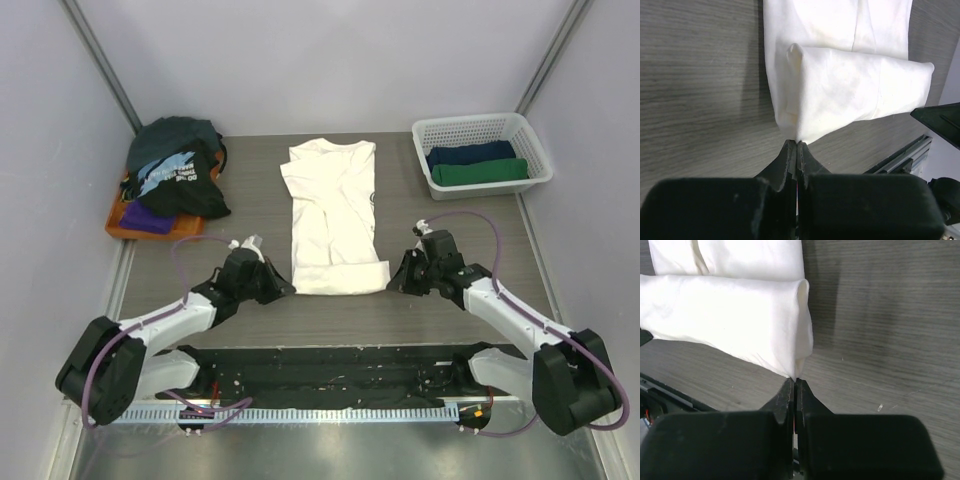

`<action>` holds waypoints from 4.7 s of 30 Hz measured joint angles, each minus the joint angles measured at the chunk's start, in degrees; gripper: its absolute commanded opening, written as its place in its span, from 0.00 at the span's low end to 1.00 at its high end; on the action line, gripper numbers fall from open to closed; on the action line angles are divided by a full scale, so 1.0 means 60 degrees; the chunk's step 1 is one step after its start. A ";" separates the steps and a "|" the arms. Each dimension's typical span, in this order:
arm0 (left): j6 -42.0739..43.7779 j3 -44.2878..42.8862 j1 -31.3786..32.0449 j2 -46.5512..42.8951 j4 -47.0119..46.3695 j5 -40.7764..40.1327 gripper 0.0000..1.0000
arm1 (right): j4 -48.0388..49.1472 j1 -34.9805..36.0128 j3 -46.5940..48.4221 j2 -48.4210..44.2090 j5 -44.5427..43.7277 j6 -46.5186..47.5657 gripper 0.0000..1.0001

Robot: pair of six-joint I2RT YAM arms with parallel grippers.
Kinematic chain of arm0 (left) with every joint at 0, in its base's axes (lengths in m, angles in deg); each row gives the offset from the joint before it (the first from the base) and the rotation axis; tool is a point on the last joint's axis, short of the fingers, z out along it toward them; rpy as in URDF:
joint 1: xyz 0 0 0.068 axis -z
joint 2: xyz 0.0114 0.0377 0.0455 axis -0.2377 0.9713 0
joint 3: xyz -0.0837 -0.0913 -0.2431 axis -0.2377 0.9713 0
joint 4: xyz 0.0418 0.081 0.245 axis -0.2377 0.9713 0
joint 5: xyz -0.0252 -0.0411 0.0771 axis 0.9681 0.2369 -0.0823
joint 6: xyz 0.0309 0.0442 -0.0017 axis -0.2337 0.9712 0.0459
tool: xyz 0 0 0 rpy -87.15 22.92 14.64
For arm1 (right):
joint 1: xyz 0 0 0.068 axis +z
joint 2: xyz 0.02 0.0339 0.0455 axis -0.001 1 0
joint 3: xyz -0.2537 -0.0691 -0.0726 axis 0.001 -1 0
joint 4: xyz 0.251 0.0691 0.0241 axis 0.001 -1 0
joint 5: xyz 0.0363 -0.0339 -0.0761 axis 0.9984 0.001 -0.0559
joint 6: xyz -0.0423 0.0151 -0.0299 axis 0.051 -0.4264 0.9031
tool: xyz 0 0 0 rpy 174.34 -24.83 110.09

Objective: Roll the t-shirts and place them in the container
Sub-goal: Roll the T-shirt to the center of the board.

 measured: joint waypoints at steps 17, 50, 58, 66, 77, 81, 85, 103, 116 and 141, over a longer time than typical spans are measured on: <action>-0.0310 -0.0342 -0.0255 -0.0608 0.1282 0.0627 0.00 | -0.0703 -0.0044 0.0364 0.0412 0.0841 -0.0324 0.01; 0.0597 -0.4324 -0.2845 0.5329 0.1027 0.2645 0.29 | 0.0488 -0.1923 0.4095 0.6062 0.2014 -0.0470 0.34; 0.1060 -0.4339 -0.2845 0.3789 0.1661 0.2084 0.34 | 0.0029 -0.1934 0.4142 0.4586 0.1610 -0.0328 0.34; 0.1133 -0.4095 -0.2401 0.1719 0.1756 0.1916 0.19 | 0.1049 -0.1566 0.3490 0.3089 0.2914 -0.0652 0.10; 0.1009 -0.3850 -0.1967 0.3708 0.0933 0.2532 0.16 | 0.3993 -0.0798 0.2885 0.5778 0.4911 -0.2204 0.06; 0.1042 -0.4120 -0.1967 0.5071 0.0579 0.2510 0.13 | 0.4313 -0.0860 0.3180 0.6932 0.4936 -0.2251 0.04; 0.0984 -0.4124 -0.1974 0.5606 0.0080 0.2554 0.13 | 0.4798 -0.1027 0.3238 0.7938 0.5289 -0.2368 0.03; 0.1938 -0.3410 -0.1963 0.2350 0.0834 0.1246 0.45 | 0.1942 -0.1198 0.2962 0.4065 0.2725 -0.0386 0.49; 0.2000 -0.0925 -0.1617 0.1657 -0.0233 0.1235 0.47 | 0.0882 -0.1217 0.1224 0.2885 0.0871 0.0608 0.50; 0.2025 -0.1209 -0.1512 0.3042 -0.1650 0.1381 0.15 | 0.1712 -0.0692 0.1698 0.4182 0.0794 0.0710 0.19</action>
